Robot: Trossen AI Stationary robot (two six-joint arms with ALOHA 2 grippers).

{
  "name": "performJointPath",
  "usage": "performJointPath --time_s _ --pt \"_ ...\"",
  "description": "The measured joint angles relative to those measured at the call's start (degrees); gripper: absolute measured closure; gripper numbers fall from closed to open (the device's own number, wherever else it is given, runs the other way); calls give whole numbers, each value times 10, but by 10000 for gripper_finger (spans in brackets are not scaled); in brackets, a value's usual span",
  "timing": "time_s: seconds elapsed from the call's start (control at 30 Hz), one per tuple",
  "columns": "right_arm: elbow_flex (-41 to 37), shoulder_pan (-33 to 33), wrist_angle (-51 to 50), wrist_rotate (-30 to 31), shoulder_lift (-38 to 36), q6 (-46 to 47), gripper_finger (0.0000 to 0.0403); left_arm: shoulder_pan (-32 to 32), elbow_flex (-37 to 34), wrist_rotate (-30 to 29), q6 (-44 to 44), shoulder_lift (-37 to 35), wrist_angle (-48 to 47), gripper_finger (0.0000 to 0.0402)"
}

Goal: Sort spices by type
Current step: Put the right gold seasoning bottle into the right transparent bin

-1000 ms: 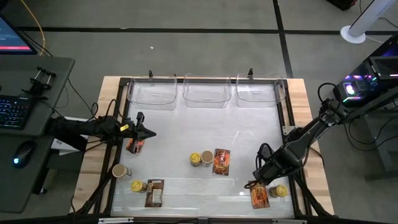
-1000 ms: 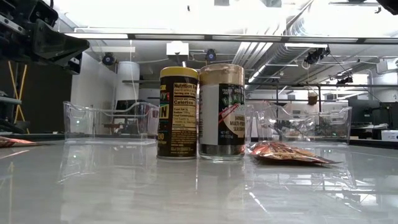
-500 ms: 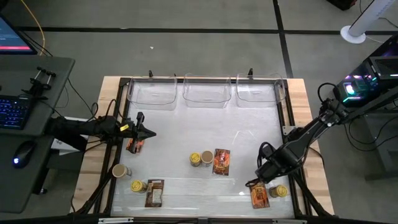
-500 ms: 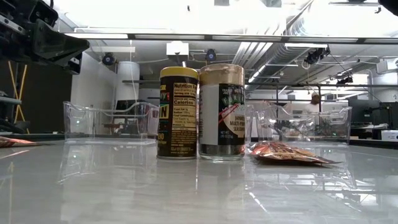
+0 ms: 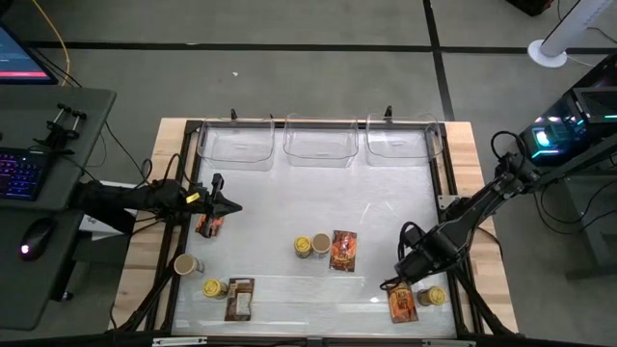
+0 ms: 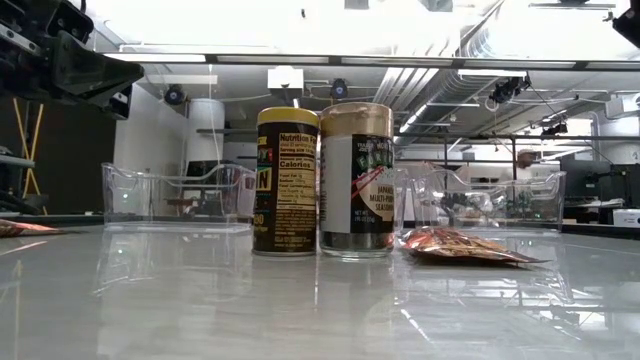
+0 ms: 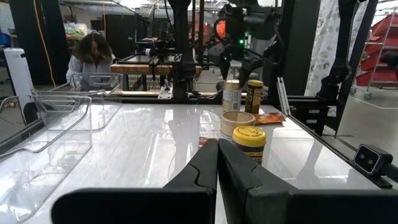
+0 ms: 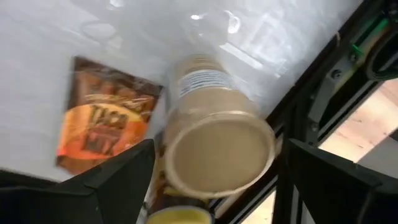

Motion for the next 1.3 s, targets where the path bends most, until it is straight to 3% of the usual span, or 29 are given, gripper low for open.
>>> performJointPath --time_s 0.23,0.53,0.7,0.87,1.07,1.23,1.3 --pt "-64 0 97 -22 0 2 49 0 0 0 0 0 0 401" --pt "-80 0 97 -6 0 -5 64 0 0 0 0 0 0 401" --pt "-56 0 83 -6 0 -28 131 0 0 0 0 0 0 401" --pt "16 -13 14 6 0 -59 131 0 0 0 0 0 0 401" --pt "132 -103 -49 168 0 -92 130 0 0 0 0 0 0 401" --pt "216 -256 -164 312 0 -166 131 0 0 0 0 0 0 401" --pt "233 -333 -151 362 -12 -218 131 0 0 0 0 0 0 401"
